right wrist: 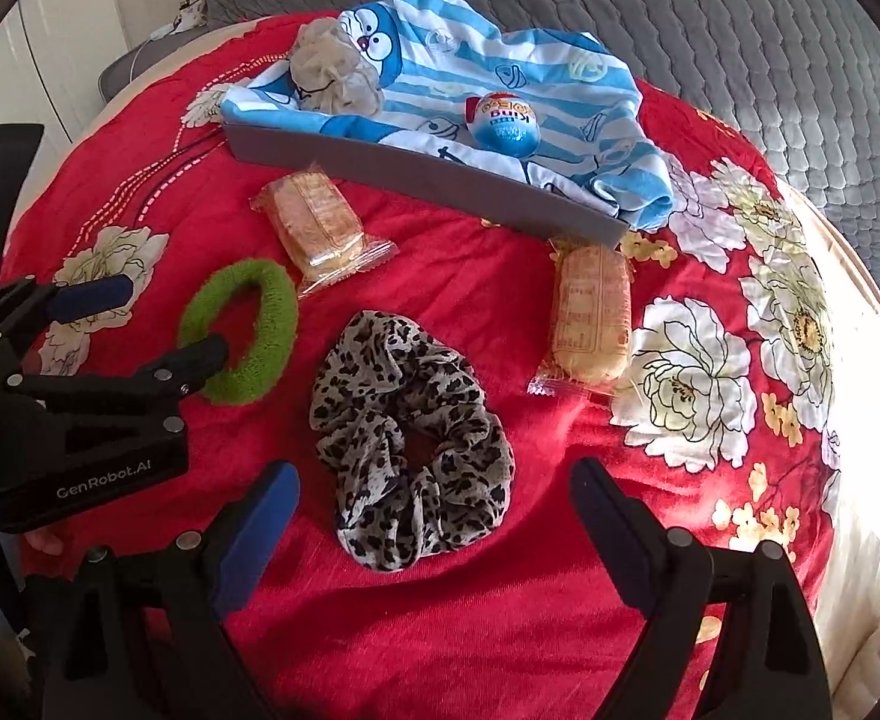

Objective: Organize objects
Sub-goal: 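Lower the left gripper toward the green ring while the right gripper approaches the leopard scrunchie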

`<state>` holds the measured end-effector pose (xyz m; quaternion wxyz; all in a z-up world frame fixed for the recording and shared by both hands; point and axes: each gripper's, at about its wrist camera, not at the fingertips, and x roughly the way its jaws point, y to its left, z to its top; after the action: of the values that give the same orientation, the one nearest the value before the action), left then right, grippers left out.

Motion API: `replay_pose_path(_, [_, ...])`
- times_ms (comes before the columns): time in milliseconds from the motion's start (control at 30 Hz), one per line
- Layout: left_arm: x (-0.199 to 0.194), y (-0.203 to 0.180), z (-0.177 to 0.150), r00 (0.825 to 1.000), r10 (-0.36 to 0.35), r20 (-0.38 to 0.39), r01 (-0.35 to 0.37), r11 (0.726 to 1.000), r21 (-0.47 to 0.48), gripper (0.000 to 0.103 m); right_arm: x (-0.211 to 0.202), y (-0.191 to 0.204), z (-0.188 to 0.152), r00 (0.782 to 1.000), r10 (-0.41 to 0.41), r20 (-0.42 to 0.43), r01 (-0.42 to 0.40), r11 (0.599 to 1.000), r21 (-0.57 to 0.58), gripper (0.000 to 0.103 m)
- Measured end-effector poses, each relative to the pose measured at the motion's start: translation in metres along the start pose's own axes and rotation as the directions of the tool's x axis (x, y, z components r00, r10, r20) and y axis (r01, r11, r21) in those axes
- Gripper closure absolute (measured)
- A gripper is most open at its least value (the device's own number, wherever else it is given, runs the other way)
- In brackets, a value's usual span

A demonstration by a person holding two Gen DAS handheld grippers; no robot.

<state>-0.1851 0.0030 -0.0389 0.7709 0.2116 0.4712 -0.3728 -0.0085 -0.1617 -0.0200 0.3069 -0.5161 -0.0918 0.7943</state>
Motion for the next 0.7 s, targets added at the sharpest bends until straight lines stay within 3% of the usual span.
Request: replay_pose_path(700, [0.016, 0.001, 0.001, 0.999, 0.008, -0.033, -0.009, 0.999, -0.039, 0.02, 0.028, 0.006, 0.007, 0.998, -0.017, -0.056, 0.016, 1.0, -0.022, 0.011])
